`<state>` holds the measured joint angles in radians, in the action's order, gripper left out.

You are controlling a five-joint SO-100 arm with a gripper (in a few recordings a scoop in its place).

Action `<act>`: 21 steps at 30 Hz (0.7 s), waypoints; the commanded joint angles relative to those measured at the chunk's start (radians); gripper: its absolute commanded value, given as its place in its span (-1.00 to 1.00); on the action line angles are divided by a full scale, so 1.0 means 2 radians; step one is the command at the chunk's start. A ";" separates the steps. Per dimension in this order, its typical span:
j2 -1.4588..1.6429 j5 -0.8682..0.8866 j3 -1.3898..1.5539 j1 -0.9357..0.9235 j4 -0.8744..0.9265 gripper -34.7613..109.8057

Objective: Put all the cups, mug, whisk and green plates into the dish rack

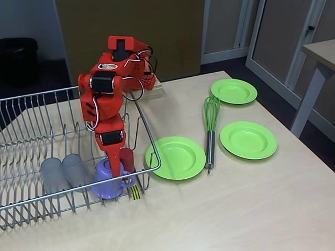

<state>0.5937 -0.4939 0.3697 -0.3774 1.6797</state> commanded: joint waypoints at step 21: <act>0.018 -0.025 -0.023 -0.012 0.045 0.00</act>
<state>0.5921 -0.5308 0.3467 -0.3820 1.7518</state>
